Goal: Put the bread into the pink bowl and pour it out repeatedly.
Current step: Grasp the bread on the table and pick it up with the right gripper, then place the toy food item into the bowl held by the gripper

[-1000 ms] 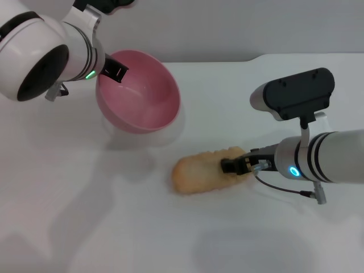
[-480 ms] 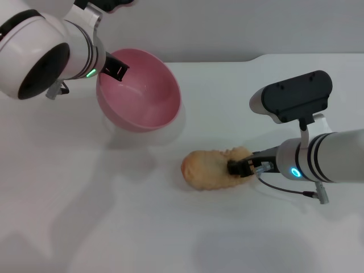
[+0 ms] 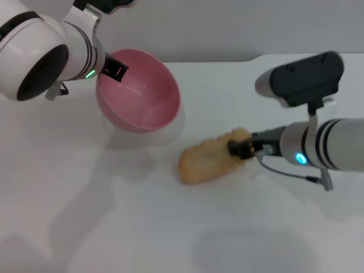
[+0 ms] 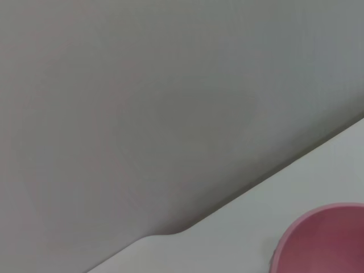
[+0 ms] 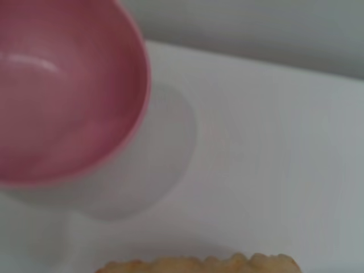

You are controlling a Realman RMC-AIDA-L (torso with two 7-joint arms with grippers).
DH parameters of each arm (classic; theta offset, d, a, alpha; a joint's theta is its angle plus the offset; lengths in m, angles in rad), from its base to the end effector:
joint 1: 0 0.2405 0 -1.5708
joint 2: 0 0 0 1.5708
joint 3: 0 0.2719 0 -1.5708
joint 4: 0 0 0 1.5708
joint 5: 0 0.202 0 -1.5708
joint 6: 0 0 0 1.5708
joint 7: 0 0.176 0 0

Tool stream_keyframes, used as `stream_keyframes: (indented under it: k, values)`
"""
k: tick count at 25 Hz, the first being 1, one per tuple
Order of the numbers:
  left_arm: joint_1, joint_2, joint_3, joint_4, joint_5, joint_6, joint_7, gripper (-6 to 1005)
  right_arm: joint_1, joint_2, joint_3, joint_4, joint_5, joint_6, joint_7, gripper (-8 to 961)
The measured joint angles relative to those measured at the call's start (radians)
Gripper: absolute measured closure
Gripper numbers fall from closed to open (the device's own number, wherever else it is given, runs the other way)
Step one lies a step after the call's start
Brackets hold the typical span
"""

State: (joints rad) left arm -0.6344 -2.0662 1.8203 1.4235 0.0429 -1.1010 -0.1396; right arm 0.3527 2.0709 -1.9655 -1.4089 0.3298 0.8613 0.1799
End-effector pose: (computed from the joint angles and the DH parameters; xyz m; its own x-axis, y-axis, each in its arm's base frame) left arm -0.1624 0.4291 -0.0319 0.8281 0.5583 0.0497 0.3084 -0.3798 -0.8721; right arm 0.2127 0.3479 -0.1078 0.6460 -0.7282 -0.2287 -0.6828 -0.4175 -0.5995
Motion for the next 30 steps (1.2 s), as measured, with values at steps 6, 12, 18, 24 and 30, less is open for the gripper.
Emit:
stream_keyframes:
  k: [6,12,18,24,30]
  values:
    - [0.004,0.002,0.000,-0.001,0.000,0.004,0.000,898,-0.029,-0.002,0.025,-0.113,-0.045,0.042,-0.001,468]
    - [0.003,0.003,-0.005,-0.028,-0.005,0.010,0.000,898,-0.059,0.002,0.046,-0.300,-0.109,0.153,-0.014,511]
    - [0.003,0.003,-0.014,-0.040,-0.016,0.017,0.007,897,-0.083,0.005,0.067,-0.498,-0.177,0.277,-0.026,567]
    - [-0.001,0.003,-0.017,-0.063,-0.067,0.033,0.023,897,-0.088,0.006,0.083,-0.626,-0.224,0.349,-0.038,608]
    - [-0.007,-0.001,0.026,-0.075,-0.121,0.068,0.023,896,-0.079,0.005,0.099,-0.638,-0.237,0.350,-0.042,663]
